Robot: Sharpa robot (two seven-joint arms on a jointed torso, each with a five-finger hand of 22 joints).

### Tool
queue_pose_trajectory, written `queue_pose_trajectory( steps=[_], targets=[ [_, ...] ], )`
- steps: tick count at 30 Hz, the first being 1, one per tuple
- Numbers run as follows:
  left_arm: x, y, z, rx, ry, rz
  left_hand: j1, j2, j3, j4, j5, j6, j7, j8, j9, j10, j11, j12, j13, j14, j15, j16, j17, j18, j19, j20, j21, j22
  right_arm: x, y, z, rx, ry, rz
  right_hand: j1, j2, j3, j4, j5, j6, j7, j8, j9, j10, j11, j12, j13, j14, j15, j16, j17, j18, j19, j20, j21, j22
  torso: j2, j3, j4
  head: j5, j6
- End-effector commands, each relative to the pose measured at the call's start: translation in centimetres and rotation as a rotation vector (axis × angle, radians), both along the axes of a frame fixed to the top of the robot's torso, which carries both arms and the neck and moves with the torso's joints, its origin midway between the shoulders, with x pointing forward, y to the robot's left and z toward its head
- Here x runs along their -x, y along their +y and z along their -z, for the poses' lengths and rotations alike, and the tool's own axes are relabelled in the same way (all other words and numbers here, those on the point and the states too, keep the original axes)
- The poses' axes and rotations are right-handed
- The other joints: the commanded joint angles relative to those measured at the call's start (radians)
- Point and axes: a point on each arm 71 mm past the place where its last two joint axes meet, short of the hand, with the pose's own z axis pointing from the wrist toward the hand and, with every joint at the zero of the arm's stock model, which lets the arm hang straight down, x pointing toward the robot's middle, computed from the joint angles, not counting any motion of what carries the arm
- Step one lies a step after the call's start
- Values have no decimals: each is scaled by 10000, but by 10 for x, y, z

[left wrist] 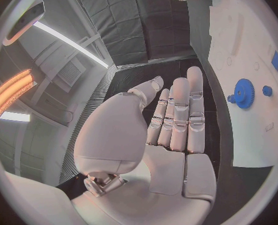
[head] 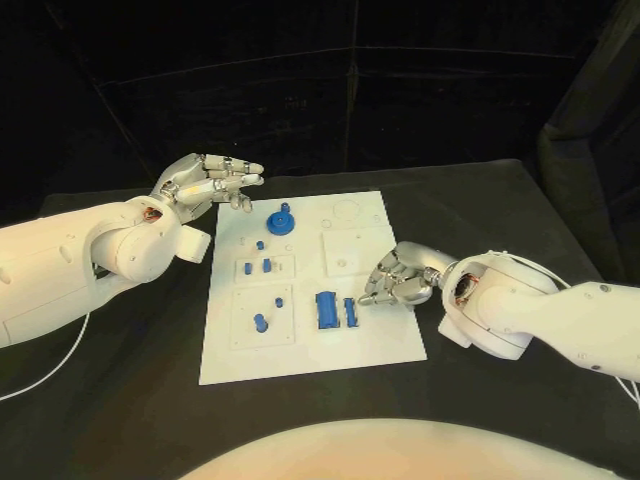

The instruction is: Assemble the parts on the task board

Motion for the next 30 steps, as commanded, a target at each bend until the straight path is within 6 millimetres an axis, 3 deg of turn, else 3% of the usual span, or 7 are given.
queue_pose_trajectory(
  steps=[1,5,10,17,23,24,30],
  targets=[
    [-1,0,-2,299,-98,71,-312,-174,-319,126,112,-221,-8,-15,-31,-244,39,-102,-41,-493,63,-482,-270,37,-431,105,-418,-248,-22,-6,-17,-3783,-315,505,597,346,113,-276,34,-130,111,-55,-49,-383,119,-816,-670,-535,101,-1881,-2126,182,-504,97,-939,-995,-134,-47,-41,35,102],
    [-3,1,-2,741,-41,-139,-426,-145,-788,291,146,-326,-18,-89,-34,-218,79,-339,-57,-1313,277,-2538,-1311,54,-1476,325,-1710,-1135,-49,-21,-22,-5696,-376,1077,1501,702,369,-614,-101,-516,437,-325,-209,-1537,448,-2564,-2064,-2187,478,-5592,-5445,91,-1203,363,-2221,-1721,-234,-93,-62,77,287],
    [-8,3,2,1433,-166,-623,-348,21,-1113,436,136,-221,-69,-333,-35,233,268,-1082,-64,-1996,808,-5651,-2578,16,-3324,974,-3888,-2771,-91,-33,-24,-7693,-638,1610,2127,872,412,-1032,-270,-1065,1034,-1112,-880,-2614,1364,-4627,-4564,-4873,1732,-9901,-7878,-284,-3311,1307,-5361,-3474,-319,-110,-144,284,563],
    [-16,4,24,1764,-269,-1827,-348,135,-1673,541,29,-274,-411,-786,-43,-62,657,-2208,-59,-2631,1256,-7668,-3383,61,-4278,1532,-4904,-3747,-127,-33,-29,-8725,-1369,1773,1585,1007,440,-2007,-470,-1046,1021,-1531,-1894,-2681,1631,-5134,-6858,-4832,2114,-11935,-9895,199,-3519,2192,-7802,-4979,-494,-112,-123,502,1079],
    [-17,-1,44,1786,-125,-2526,-380,383,-2402,734,45,-403,-318,-1123,-44,-345,680,-3112,-57,-2636,1347,-8699,-3652,46,-4682,1608,-5030,-4325,-141,-30,-27,-9038,-1495,1839,1012,1249,467,-2626,-307,-1102,1005,-1540,-2474,-2780,1734,-5171,-7766,-4696,2210,-12306,-10678,187,-3078,2265,-8611,-5392,-578,-90,-56,580,1345],
    [-14,-7,46,1432,288,-1669,-4224,1071,-2868,332,-300,-3141,-826,-1754,-689,-3124,104,-3794,-680,-5277,795,-9112,-4325,-525,-6706,735,-5693,-5029,-140,-32,-22,-8000,-1468,2176,-3248,335,929,-2256,-776,-3733,434,-2165,-2754,-5731,1132,-5792,-8663,-7705,1706,-12918,-11516,-404,-5456,1425,-9233,-6035,-504,-107,-101,543,1254],
    [-11,-11,46,1329,270,-1851,-5892,1071,-3131,332,-1135,-4371,-1019,-1754,-689,-4414,-145,-3794,-680,-6441,610,-9402,-4325,-684,-7722,370,-5693,-5424,-135,-30,-22,-8225,-1561,2457,-5142,335,1084,-2256,-930,-4888,169,-2165,-3499,-6979,926,-5792,-8663,-8928,1513,-12918,-11516,-527,-6382,1067,-9563,-6035,-666,-86,62,513,1471]
  ],
)
